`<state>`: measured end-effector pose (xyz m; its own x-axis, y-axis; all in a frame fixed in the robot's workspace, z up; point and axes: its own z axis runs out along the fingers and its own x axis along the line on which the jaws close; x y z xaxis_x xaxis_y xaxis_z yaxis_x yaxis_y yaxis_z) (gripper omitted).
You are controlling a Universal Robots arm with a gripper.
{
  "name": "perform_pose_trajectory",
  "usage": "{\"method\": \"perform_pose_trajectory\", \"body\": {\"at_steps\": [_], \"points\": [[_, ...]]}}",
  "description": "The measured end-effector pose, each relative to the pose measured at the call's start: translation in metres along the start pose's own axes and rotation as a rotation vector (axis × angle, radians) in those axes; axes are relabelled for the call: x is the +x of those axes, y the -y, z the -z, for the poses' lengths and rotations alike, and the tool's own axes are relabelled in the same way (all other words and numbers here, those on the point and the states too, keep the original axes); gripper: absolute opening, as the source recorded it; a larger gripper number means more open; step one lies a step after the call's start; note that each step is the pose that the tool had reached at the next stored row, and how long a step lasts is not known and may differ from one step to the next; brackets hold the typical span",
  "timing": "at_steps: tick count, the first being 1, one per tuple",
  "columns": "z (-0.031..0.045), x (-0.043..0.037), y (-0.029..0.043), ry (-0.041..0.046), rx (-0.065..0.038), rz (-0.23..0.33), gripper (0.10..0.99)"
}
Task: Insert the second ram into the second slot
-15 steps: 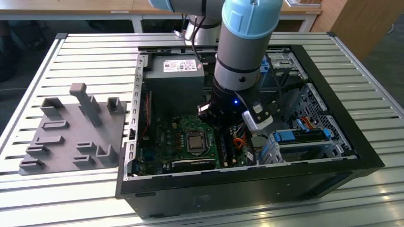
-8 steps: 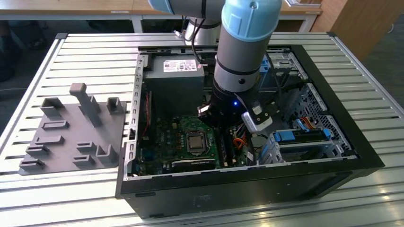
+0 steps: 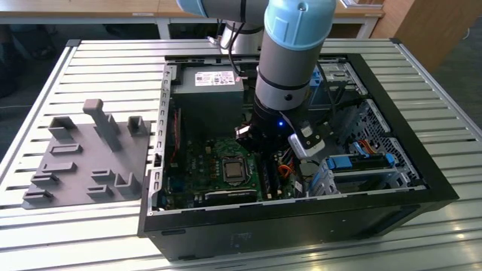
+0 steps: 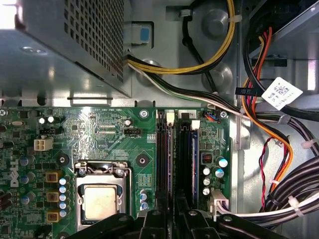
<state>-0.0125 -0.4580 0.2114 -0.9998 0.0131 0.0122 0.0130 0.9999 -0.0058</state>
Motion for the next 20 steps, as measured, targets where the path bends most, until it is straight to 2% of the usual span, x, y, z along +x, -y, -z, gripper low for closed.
{"method": "perform_pose_trajectory", "body": {"at_steps": [3, 11, 15, 16, 20], "points": [[0.0025, 0.0, 0.0, 0.0001, 0.0, 0.0, 0.212], [0.0193, 0.0002, -0.0001, 0.0, 0.001, 0.0, 0.212], [0.0196, 0.0002, -0.0001, 0.0001, 0.001, 0.0, 0.196], [0.0196, 0.0003, -0.0001, 0.0, 0.001, 0.0, 0.133], [0.0169, 0.0002, -0.0001, 0.0004, 0.001, 0.0, 0.106]]}}
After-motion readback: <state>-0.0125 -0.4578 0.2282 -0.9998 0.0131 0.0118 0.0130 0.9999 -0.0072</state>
